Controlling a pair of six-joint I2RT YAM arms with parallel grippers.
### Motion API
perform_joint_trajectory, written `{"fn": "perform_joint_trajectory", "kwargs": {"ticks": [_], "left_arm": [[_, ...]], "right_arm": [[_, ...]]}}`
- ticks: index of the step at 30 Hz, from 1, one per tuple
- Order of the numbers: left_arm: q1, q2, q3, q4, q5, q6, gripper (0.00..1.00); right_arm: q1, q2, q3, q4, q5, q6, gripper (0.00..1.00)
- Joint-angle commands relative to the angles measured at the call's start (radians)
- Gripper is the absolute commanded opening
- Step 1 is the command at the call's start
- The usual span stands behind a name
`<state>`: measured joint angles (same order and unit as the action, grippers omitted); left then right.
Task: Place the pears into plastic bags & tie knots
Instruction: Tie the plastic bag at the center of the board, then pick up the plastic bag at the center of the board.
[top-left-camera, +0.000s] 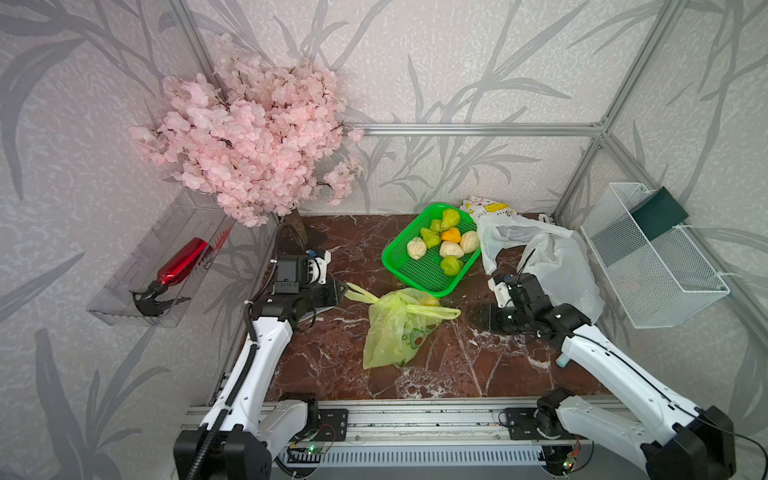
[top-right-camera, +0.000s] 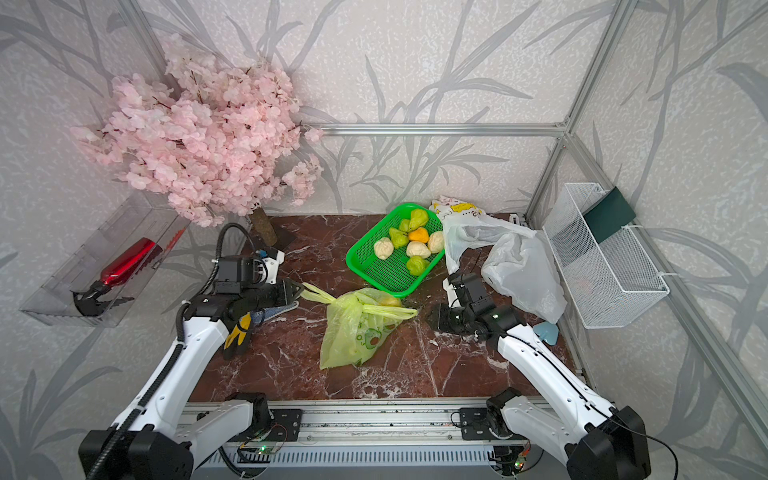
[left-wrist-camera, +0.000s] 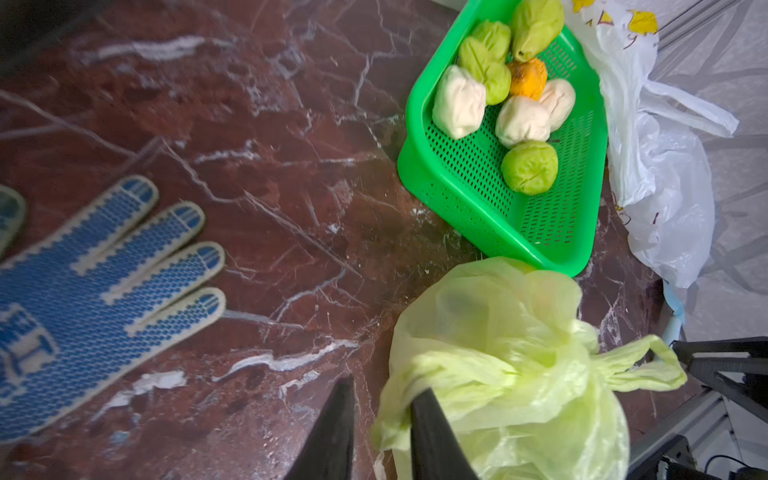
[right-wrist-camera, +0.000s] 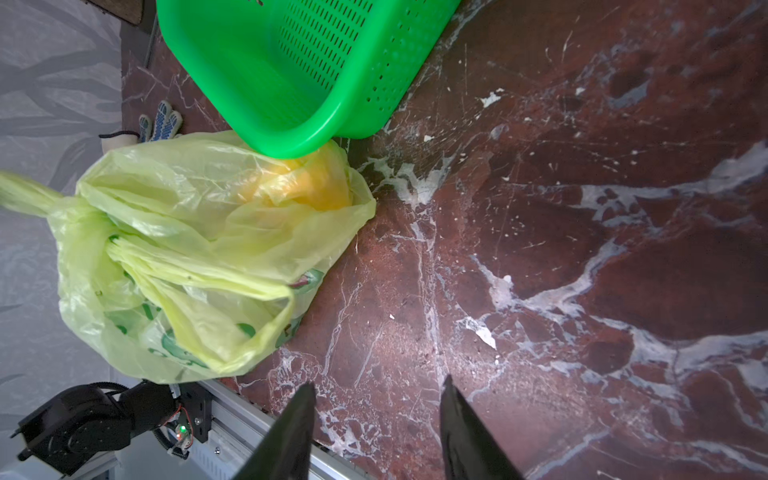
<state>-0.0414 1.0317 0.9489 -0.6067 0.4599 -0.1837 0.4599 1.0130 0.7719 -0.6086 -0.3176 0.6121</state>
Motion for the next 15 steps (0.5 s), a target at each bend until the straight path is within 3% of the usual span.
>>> {"fn": "perform_joint_trajectory", "kwargs": {"ticks": [1, 5, 7, 9, 12, 15], "left_arm": [[-0.117, -0.04, 0.101, -0.079, -0.068, 0.06, 0.37], [-0.385, 0.023, 0.119, -0.097, -0.185, 0.12, 0.49], [-0.427, 0.074, 0.114, -0.12, -0.239, 0.151, 0.67], [-0.451, 0.134, 0.117, -0.163, -0.29, 0.204, 0.75], [-0.508, 0.213, 0.139, -0.222, -0.302, 0.253, 0.97], [-0.558, 0.244, 0.137, -0.216, -0.319, 0.266, 0.98]], "right_arm": [[0.016, -0.005, -0.042, 0.0, -0.045, 0.02, 0.61], [0.08, 0.048, -0.125, 0.165, -0.05, 0.124, 0.61], [0.159, 0.108, -0.118, 0.255, -0.028, 0.167, 0.61], [0.233, 0.19, -0.101, 0.336, -0.02, 0.2, 0.61], [0.296, 0.302, -0.086, 0.43, -0.044, 0.236, 0.62], [0.33, 0.365, -0.08, 0.505, -0.045, 0.269, 0.62]]}}
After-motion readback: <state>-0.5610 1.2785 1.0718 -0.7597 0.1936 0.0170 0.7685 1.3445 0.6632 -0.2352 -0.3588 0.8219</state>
